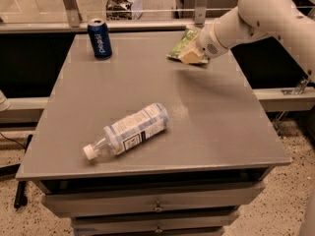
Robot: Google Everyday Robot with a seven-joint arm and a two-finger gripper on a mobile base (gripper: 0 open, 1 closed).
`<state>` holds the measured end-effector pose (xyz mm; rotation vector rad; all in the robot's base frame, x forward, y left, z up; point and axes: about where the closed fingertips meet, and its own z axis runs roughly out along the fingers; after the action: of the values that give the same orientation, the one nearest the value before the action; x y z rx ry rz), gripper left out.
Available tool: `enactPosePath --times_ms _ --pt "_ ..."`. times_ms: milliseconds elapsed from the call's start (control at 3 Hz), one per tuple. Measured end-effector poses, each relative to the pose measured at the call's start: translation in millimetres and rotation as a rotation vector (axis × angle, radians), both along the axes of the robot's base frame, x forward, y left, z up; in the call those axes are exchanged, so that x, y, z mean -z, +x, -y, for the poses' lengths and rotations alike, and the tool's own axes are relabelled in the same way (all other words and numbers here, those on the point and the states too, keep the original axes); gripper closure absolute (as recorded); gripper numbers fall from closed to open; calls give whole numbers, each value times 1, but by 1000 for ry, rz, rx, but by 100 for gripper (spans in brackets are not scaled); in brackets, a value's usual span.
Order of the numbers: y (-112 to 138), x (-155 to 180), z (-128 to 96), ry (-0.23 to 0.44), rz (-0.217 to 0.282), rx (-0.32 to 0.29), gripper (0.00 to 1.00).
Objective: Move green jalapeno chip bag near blue plastic bottle
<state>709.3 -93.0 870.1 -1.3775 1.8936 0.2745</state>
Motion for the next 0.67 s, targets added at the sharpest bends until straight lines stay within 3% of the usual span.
enactPosePath --times_ms 333,667 --pt "1 3 9 -25 15 9 57" --pt "15 5 26 -29 32 55 35"
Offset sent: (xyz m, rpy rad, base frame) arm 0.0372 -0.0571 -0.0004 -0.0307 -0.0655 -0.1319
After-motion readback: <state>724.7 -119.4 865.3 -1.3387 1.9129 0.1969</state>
